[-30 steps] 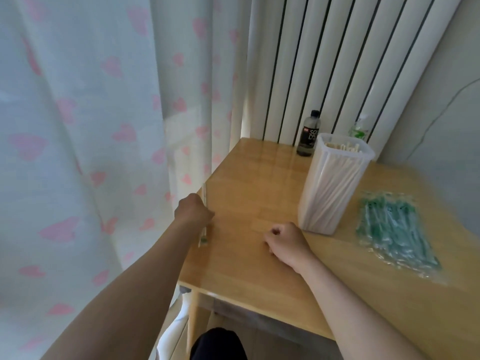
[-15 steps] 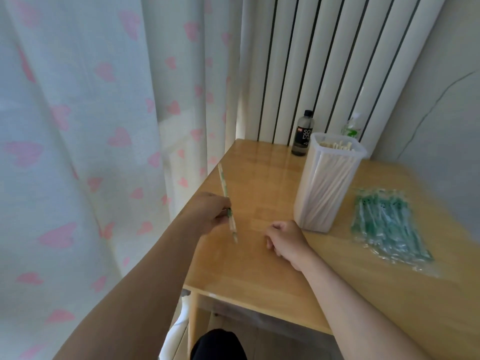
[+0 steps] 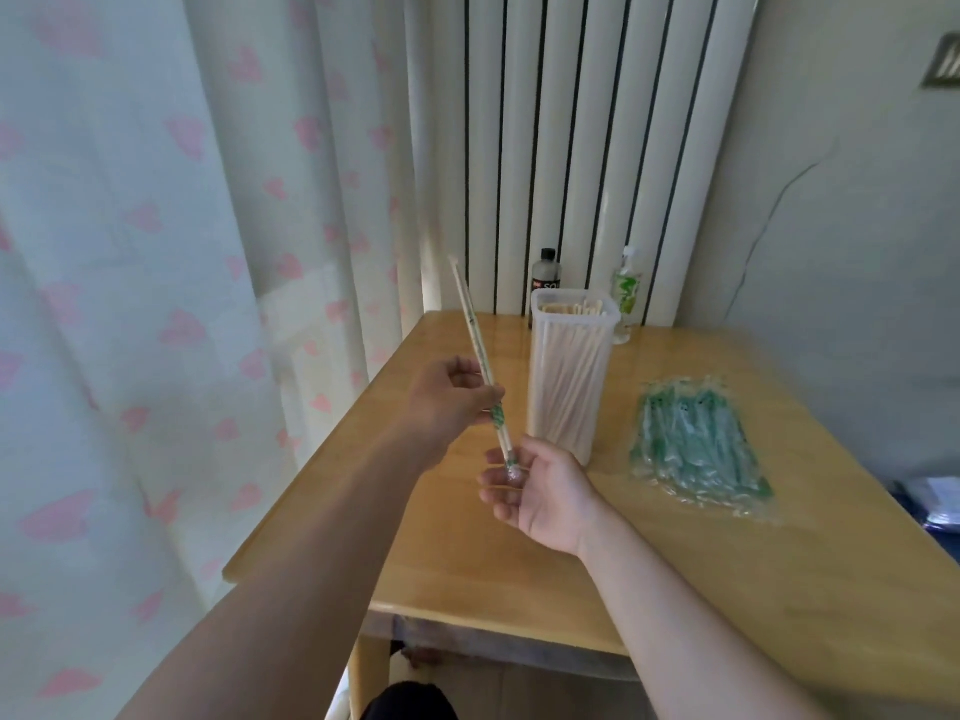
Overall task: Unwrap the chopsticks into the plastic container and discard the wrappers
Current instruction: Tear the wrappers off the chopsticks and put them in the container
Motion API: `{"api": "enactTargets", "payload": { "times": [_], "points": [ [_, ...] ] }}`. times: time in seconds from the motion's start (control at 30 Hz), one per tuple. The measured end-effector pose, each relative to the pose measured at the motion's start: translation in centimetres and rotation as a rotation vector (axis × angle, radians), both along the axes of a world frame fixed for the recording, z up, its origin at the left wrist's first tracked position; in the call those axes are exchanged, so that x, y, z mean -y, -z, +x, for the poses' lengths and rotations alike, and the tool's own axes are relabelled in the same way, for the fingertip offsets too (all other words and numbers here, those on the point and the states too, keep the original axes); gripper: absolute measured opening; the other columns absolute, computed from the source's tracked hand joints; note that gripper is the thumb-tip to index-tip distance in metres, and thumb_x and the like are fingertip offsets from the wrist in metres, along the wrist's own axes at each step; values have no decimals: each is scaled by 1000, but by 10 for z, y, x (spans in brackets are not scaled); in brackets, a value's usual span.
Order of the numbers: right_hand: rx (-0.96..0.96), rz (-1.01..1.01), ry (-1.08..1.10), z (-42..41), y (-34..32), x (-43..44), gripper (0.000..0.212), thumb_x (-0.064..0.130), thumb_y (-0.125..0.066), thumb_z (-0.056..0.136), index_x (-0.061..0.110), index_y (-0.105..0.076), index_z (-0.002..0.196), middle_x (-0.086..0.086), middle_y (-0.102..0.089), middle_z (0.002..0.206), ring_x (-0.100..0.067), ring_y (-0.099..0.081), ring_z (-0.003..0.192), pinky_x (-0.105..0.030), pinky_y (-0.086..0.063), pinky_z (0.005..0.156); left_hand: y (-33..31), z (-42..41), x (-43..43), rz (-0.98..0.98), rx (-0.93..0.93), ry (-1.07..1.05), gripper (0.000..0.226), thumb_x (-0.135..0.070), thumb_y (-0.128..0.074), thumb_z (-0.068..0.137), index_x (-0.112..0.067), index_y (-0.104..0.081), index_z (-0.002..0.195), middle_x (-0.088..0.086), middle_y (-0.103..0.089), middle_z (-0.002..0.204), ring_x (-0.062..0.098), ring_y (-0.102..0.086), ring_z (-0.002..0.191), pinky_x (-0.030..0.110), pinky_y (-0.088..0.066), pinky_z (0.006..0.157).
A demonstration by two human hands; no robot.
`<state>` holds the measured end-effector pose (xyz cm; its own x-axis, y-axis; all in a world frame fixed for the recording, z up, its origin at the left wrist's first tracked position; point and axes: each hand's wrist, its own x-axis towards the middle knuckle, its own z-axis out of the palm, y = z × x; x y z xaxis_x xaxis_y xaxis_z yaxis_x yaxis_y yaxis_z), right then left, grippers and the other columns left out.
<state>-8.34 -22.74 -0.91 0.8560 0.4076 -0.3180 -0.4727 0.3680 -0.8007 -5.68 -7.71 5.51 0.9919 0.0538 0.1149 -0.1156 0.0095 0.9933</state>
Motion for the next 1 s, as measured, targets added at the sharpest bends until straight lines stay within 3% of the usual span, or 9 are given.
{"api": "enactTargets", "payload": {
  "times": [0.2,0.47,0.67,0.8,1.0],
  "points": [
    [-15,90,48,-8,3,16,34,30,-44,103,1,-61,104,-15,-62,75,-21,-57,57,-25,-42,45,-7,-7,25,58,20,52,22,6,-74,85,-4,-61,99,15,-62,89,18,-67,73,28,-59,63],
    [10,98,56,-15,-2,32,37,33,-41,105,2,-61,104,-12,-61,74,-19,-54,57,-24,-39,43,-10,-9,42,106,40,65,23,5,-73,86,0,-61,105,26,-67,103,27,-71,86,36,-62,71],
    [13,134,21,-15,-4,39,34,27,-41,102,-1,-60,107,-12,-58,75,-18,-49,57,-22,-36,41,-7,-7,49,109,36,37,21,4,-74,85,-1,-61,100,21,-66,99,27,-72,85,35,-62,70],
    [53,121,5,-15,-4,49,25,13,-45,100,-3,-63,108,-13,-61,76,-18,-53,61,-23,-42,47,-5,-5,45,-40,21,-61,21,7,-74,83,-2,-59,95,13,-60,88,25,-69,79,34,-61,68],
    [208,-116,109,-11,-8,68,20,-4,-56,100,-14,-64,116,-17,-70,80,-17,-60,61,-24,-48,51,6,-2,29,-278,-97,-193,32,1,-73,87,5,-59,115,18,-66,102,26,-71,88,31,-61,73]
  ]
}}
